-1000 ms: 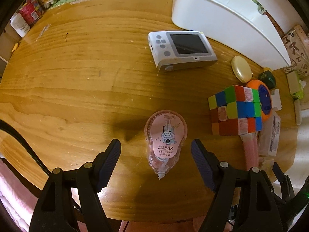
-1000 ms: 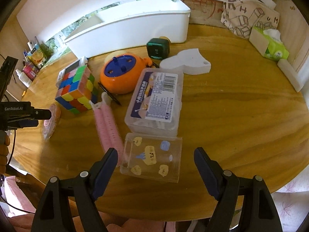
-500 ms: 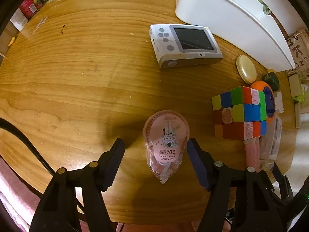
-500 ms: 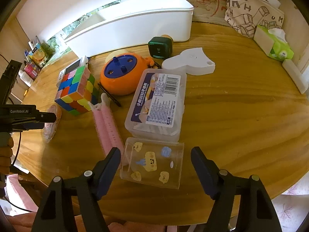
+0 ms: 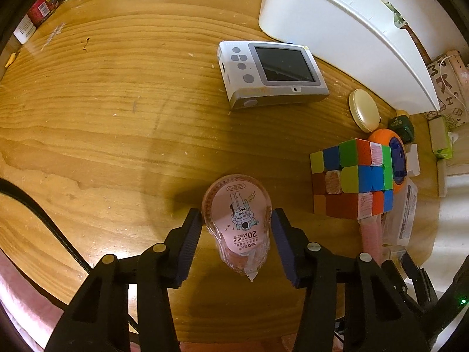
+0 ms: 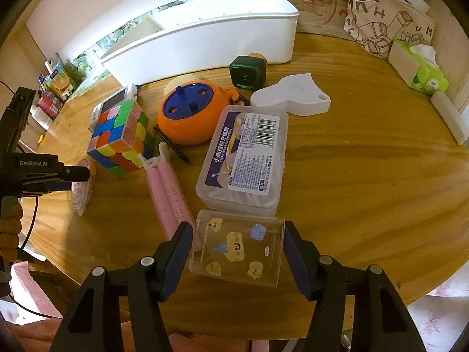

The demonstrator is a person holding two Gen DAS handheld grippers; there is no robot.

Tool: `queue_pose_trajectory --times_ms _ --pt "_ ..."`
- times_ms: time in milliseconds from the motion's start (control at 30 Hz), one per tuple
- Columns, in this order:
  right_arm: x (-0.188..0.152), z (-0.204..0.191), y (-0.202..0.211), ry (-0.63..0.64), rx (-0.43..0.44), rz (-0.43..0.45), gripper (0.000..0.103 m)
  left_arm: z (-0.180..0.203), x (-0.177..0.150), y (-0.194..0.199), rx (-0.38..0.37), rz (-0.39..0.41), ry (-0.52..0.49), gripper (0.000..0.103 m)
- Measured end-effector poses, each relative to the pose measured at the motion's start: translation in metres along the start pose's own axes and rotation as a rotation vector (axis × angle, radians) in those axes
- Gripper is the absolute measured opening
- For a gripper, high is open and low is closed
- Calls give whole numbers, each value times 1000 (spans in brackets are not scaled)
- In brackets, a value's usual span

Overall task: Organize rigid objects
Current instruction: 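Grasp the pink tape dispenser with the left tool while the right tool grasps the clear box, then carry the pink tape dispenser and clear box over the white bin with both tools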

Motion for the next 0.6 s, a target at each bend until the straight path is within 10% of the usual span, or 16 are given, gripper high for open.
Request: queue_pose_trajectory --times_ms 600 --pt "-1 13 17 -57 -86 29 62 -12 -21 3 -52 22 5 52"
Point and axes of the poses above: each gripper's, at about its wrist camera, not at the fingertips, and y roughly against the way its jaws point, z to its right, x to its top, the point moved 7 cm from there along -y, roughly the way its jaws point, and after that the axes turned 8 degrees about z, right-handed, at the moved point
